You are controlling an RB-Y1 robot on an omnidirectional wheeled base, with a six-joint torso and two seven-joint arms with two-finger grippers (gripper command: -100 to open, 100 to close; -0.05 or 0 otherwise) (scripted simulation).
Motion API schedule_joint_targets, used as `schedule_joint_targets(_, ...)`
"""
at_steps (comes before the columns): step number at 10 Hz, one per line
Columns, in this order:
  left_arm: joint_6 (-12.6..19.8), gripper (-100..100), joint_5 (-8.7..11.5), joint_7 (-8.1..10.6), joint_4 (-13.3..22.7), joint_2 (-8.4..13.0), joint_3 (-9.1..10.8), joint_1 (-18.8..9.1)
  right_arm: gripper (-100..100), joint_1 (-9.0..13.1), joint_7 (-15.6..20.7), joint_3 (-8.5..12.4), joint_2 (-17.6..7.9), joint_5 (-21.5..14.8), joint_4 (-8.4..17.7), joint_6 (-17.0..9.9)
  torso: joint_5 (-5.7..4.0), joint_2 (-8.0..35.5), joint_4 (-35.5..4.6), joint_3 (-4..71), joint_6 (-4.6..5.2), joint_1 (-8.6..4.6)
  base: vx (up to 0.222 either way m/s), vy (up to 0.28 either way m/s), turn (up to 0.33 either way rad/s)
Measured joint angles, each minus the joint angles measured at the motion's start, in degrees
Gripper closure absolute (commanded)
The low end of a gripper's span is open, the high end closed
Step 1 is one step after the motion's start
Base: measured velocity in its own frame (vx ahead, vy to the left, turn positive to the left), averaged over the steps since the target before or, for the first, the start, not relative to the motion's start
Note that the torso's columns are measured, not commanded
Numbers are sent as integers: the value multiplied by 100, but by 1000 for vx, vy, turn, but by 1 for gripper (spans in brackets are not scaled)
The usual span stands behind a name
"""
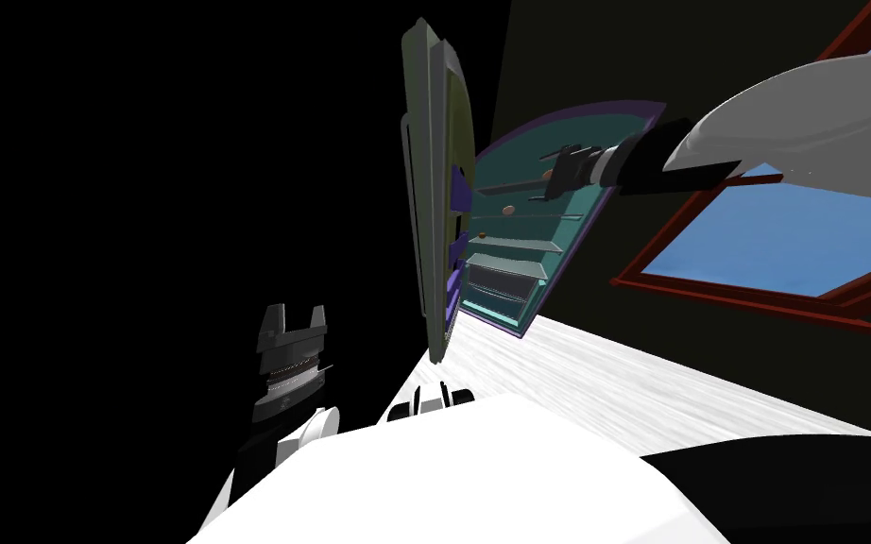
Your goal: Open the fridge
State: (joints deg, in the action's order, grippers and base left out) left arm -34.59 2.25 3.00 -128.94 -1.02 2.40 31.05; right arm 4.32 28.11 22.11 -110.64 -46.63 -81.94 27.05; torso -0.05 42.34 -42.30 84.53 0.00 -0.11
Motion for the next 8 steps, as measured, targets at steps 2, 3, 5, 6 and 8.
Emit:
schedule_joint_targets(2, 0, 0, 0, 0, 0, 0, 0, 0, -100, -9, -176, 56, -115, -73, 49, 36, 6, -3, 0, 3, 0, 11, 15, 18, 8)
schedule_joint_targets(3, 0, 0, 0, 0, 0, 0, 0, 0, -100, 76, -361, 117, -228, -202, 98, 130, 10, -10, 2, 7, -1, 23, 35, 36, 7)
schedule_joint_targets(5, 0, 0, 0, 0, 0, 0, 0, 0, -100, 163, -616, 166, -403, -256, 173, 240, 5, -10, 4, 7, -1, 13, 16, 22, 2)
schedule_joint_targets(6, 0, 0, 0, 0, 0, 0, 0, 0, -100, 113, -549, 177, -458, -137, 219, 235, 2, -3, 1, 3, -1, 4, 10, 17, 8)
schedule_joint_targets(8, 0, 0, 0, 0, 0, 0, 0, 0, -100, 33, -510, 281, -768, 145, 433, 289, 6, -4, 0, 2, 0, 13, 26, 27, 8)
